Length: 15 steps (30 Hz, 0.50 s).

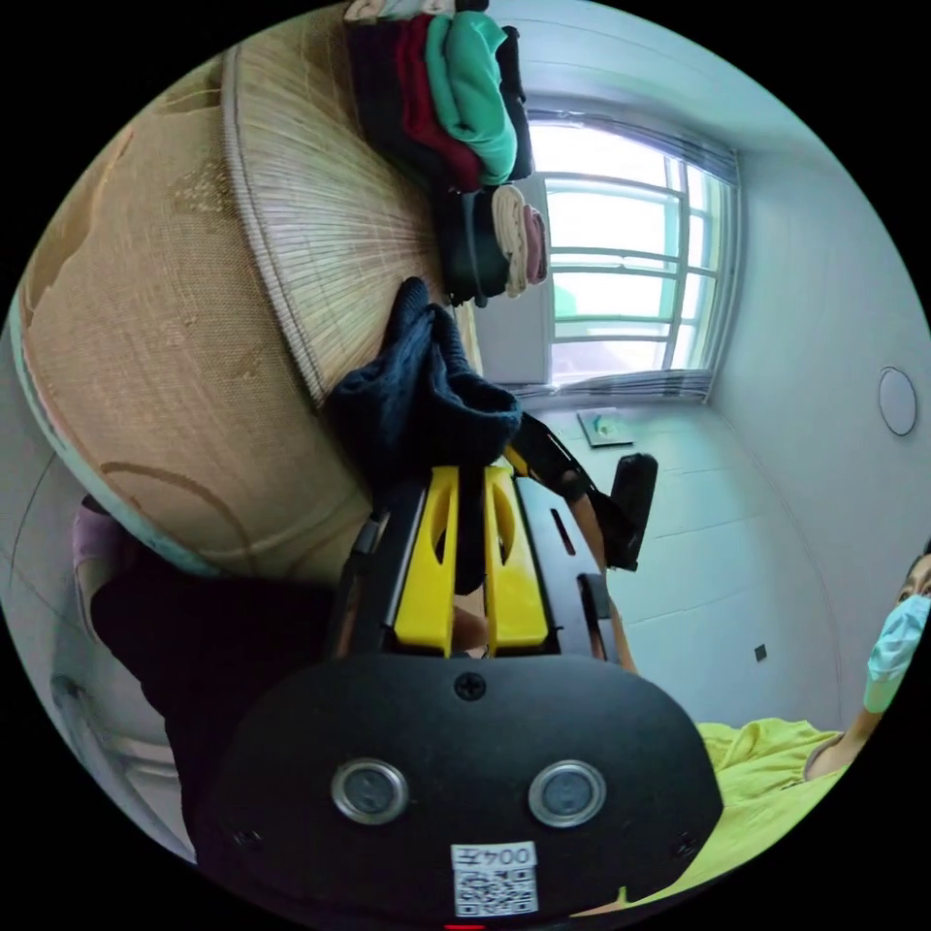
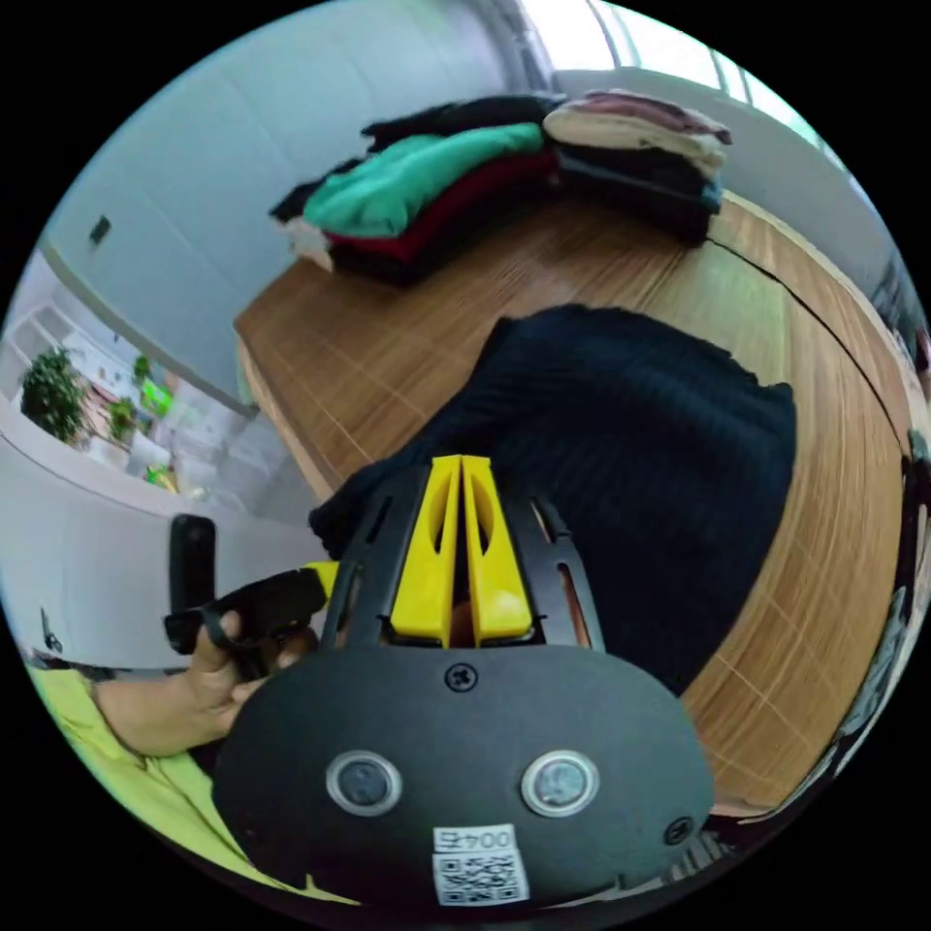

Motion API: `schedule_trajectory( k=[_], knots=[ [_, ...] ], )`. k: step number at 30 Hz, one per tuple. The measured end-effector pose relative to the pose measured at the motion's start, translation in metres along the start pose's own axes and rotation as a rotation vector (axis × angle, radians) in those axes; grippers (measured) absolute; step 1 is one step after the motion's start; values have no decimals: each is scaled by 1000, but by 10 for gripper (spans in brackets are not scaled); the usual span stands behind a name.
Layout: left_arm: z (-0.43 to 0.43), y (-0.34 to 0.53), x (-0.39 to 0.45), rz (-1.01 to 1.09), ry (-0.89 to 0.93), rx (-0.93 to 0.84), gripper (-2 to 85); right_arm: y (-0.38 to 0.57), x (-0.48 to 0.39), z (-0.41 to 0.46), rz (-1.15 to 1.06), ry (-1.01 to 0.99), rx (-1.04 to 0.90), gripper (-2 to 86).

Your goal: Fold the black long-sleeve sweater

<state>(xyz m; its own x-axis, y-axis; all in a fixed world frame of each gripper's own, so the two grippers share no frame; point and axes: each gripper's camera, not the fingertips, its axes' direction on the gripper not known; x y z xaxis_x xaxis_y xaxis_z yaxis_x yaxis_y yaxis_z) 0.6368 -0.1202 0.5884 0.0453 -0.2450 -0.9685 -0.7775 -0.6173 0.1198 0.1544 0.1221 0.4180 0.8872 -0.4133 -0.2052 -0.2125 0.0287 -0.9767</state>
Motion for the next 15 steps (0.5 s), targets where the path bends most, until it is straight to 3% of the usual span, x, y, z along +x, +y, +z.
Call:
schedule_trajectory(
  k=[4,11,15],
  knots=[
    [-19,53,8,-39,-18,30,20,2,-12,10,25,40,7,-7],
    [-51,143,75,162,-38,81,5,113,28,-90,36,104,320,-3],
    [24,165,123,319,-130,47,4,165,82,-103,186,46,309,4]
  ],
)
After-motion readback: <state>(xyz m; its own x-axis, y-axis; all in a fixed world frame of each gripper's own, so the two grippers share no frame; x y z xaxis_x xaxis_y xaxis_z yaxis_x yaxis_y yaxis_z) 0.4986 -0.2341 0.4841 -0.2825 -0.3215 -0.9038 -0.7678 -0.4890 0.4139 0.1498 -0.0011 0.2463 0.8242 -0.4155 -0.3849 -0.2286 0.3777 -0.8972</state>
